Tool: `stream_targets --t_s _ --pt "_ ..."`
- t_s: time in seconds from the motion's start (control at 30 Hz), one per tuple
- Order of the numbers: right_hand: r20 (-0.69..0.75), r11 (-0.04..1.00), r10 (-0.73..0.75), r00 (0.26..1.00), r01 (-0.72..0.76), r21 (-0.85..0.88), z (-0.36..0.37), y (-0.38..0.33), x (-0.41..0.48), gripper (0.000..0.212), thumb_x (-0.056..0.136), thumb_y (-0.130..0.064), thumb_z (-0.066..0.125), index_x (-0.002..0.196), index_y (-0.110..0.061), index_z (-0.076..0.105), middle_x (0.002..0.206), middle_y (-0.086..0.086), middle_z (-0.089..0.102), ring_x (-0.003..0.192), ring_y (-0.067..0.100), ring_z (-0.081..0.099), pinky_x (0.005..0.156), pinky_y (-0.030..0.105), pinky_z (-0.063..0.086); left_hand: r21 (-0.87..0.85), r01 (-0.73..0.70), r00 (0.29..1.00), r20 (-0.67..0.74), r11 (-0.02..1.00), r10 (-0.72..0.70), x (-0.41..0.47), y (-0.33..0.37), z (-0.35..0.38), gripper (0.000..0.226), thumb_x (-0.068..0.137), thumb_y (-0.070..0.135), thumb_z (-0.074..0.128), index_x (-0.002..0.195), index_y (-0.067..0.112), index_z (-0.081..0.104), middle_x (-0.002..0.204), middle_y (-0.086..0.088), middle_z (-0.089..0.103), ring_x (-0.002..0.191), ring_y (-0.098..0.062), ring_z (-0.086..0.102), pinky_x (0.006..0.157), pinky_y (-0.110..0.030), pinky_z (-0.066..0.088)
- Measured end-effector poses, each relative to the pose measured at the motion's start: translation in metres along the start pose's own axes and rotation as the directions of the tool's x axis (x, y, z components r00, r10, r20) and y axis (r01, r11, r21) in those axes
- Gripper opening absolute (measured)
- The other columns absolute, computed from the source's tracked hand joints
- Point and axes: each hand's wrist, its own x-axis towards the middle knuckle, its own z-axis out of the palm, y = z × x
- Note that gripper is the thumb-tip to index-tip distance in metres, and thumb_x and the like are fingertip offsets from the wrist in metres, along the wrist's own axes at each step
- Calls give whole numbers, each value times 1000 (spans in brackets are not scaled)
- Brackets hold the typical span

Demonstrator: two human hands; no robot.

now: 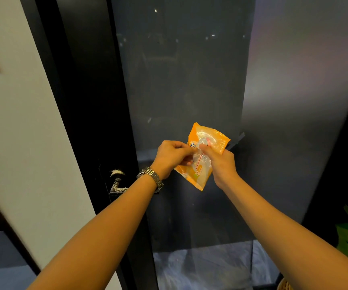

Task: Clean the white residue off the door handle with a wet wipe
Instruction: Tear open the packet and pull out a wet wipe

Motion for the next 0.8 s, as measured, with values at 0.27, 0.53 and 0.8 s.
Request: stream_targets --t_s 0.27,0.53,0.8 --pt "92 999 35 995 -36 12 -7 -1 1 34 77 -15 72 109 -15 63 109 7 68 98 25 66 86 45 53 -200 78 996 54 977 -69 -3 -1 -6 18 88 6 58 100 -6 65 83 -13 67 68 -15 65 67 -20 57" --pt "77 991 18 997 -8 -133 -4 -3 1 36 72 -18 77 104 -15 60 106 5 66 97 23 64 85 41 52 87 -95 996 7 992 94 -3 -3 -3 17 89 11 57 99 0 65 74 -4 66 66 -12 64 71 -21 57" --pt "11 995 40 999 -39 -94 -8 0 1 26 72 -13 76 93 -18 61 100 5 66 88 20 65 72 35 54 257 -192 981 37 947 189 -9 -4 1 10 91 13 53 85 11 61 72 -2 65 68 -13 64 79 -27 54"
